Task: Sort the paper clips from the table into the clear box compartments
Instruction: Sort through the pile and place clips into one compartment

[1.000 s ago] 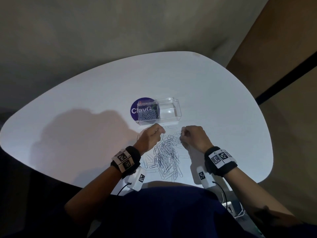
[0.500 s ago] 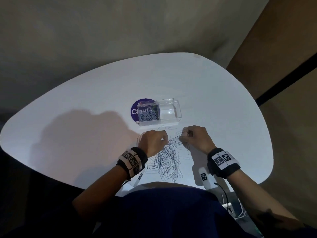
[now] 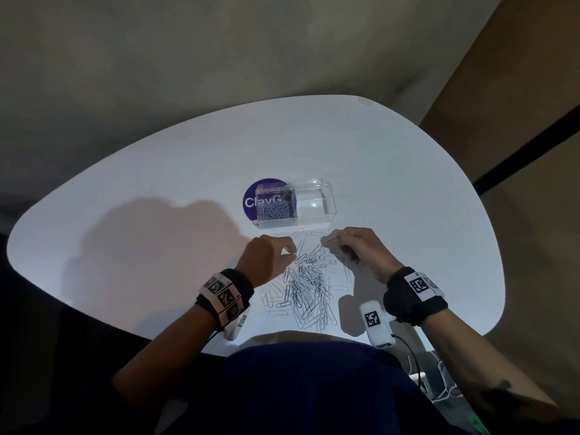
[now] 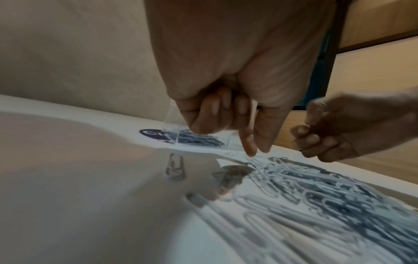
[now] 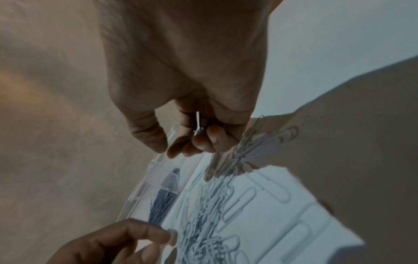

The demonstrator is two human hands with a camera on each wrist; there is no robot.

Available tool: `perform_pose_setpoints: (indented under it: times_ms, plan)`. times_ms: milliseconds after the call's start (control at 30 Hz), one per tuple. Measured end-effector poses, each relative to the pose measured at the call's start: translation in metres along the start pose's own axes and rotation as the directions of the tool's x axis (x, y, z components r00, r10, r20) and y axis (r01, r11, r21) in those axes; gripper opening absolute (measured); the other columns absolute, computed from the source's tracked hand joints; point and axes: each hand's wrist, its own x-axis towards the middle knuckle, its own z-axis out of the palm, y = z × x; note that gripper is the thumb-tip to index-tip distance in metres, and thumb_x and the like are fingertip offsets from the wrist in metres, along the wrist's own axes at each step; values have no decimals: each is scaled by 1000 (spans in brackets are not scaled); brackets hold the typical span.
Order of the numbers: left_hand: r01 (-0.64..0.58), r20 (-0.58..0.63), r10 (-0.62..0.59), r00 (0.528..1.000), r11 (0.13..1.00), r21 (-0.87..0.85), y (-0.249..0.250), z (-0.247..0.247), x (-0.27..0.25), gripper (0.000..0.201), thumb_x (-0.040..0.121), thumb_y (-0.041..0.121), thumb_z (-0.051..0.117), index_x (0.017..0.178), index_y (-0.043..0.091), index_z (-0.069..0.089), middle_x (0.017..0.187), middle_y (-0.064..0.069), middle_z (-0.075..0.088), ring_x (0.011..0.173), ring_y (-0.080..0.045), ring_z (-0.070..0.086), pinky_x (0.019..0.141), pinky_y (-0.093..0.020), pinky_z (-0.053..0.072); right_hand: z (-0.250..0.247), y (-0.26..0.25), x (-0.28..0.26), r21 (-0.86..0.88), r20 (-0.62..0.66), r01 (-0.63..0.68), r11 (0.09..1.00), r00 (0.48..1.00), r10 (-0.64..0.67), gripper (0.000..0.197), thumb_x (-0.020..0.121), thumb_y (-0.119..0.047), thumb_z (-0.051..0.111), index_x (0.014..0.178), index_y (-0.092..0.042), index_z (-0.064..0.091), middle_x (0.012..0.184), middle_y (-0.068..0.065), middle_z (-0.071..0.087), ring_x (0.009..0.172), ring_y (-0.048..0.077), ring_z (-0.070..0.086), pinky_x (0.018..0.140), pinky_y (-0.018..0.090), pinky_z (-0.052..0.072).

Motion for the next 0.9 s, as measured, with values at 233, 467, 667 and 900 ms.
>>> perform_pose_setpoints:
  times_ms: [233, 467, 667, 900]
  plan:
    - [-32, 65, 21, 998, 986, 164, 15, 16, 8, 24, 85, 41, 64, 105, 28, 65, 94, 2, 73, 88, -20, 66, 77, -30, 48, 16, 11, 8, -587, 116, 202, 784, 979, -166, 11, 75, -16, 81, 72, -16, 70, 77, -2, 74, 74, 18, 70, 79, 38, 57]
    - [59, 105, -65, 992, 997, 59, 15, 10, 9, 5, 80, 25, 64, 82, 25, 69, 69, 12, 65, 69, -11, 60, 67, -25, 39, 35, 15, 4, -757, 131, 234, 610, 969, -208, 14, 72, -22, 75, 85, -20, 71, 85, -4, 72, 82, 19, 66, 77, 36, 55]
    - [67, 4, -67, 998, 988, -142, -4, -1, 6, 6, 79, 17, 72, 73, 16, 70, 49, 20, 45, 45, 4, 44, 57, -18, 31, 30, 14, 9, -689, 94, 205, 695, 976, -195, 12, 71, -19, 70, 64, -19, 60, 68, -7, 68, 67, 11, 63, 71, 37, 55]
    - [120, 85, -115, 990, 992, -48, -22, -7, 3, 9, 74, 35, 63, 70, 27, 65, 70, 12, 69, 61, -4, 57, 68, -25, 48, 25, 8, 11, -698, 55, 150, 700, 986, -157, 15, 70, -28, 75, 68, -22, 63, 72, -10, 68, 69, 9, 63, 69, 29, 51]
